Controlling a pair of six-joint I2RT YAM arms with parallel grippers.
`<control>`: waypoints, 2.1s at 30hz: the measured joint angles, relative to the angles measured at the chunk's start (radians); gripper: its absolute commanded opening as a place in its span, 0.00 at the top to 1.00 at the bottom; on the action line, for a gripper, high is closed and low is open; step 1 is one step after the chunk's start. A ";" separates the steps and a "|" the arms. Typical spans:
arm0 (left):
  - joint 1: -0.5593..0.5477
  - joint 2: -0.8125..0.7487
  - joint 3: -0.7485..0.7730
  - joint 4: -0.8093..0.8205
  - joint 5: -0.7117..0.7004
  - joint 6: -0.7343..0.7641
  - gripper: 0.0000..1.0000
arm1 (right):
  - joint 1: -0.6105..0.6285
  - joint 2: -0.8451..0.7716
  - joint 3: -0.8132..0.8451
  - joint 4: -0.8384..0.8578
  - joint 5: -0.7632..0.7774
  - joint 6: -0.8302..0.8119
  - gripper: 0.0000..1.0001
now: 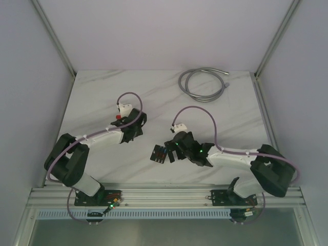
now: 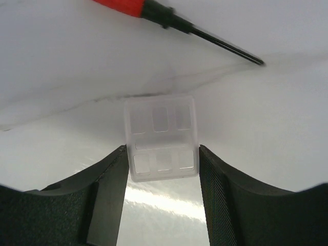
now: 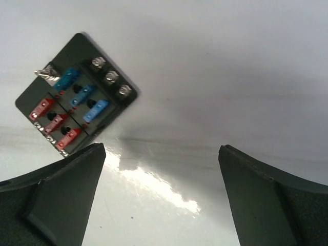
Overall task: Snap on the fuse box
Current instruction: Pick up the fuse box cover from the center of the board, then close the fuse box cover on the fuse box base.
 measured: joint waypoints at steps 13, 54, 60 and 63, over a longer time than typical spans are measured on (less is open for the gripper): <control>-0.328 -0.150 -0.003 0.019 0.125 0.210 0.61 | -0.043 -0.241 -0.130 -0.012 0.172 0.051 0.00; -0.497 -0.063 -0.021 0.016 0.196 0.243 0.50 | -0.058 -0.201 -0.143 -0.017 0.174 0.040 0.00; -0.498 -0.061 -0.032 0.016 0.188 0.216 0.42 | -0.058 -0.192 -0.142 -0.018 0.170 0.040 0.00; -0.498 -0.061 -0.032 0.016 0.187 0.210 0.34 | -0.058 -0.190 -0.142 -0.018 0.165 0.040 0.00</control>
